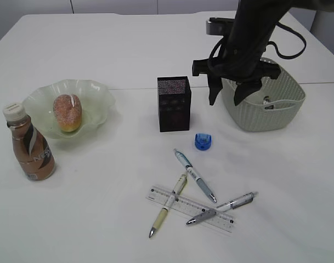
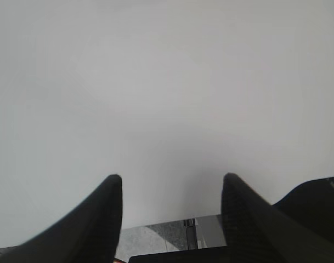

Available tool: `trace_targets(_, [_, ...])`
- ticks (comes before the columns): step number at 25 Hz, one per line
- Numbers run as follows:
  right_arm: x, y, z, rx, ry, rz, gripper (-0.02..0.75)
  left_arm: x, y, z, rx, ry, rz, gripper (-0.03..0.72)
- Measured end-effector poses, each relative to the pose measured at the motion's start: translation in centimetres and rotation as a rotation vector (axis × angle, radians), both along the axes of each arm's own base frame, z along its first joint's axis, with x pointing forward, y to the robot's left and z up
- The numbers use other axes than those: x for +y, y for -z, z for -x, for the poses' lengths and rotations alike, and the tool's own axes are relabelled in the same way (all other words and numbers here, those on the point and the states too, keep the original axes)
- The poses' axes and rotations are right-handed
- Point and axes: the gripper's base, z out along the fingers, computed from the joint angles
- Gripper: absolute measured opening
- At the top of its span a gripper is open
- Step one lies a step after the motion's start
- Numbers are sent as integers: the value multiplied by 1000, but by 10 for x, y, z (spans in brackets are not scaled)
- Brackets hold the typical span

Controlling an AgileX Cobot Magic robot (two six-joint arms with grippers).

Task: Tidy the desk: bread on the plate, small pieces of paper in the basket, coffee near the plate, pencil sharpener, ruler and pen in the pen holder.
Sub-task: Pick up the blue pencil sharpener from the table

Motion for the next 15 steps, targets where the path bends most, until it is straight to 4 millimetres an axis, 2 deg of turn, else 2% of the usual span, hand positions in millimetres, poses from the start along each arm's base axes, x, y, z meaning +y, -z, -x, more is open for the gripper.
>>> trace_targets(6, [6,16,0,-82,-18,96,422,0,0,0,-1,-6,-1,413])
trace_targets(11, [14,40,11,-107,-26,97,277,0,0,0,-1,-8,-2,413])
trace_targets(15, [17,35,20,-165,-30,71,225,1,0,0,-2,-8,-4,413])
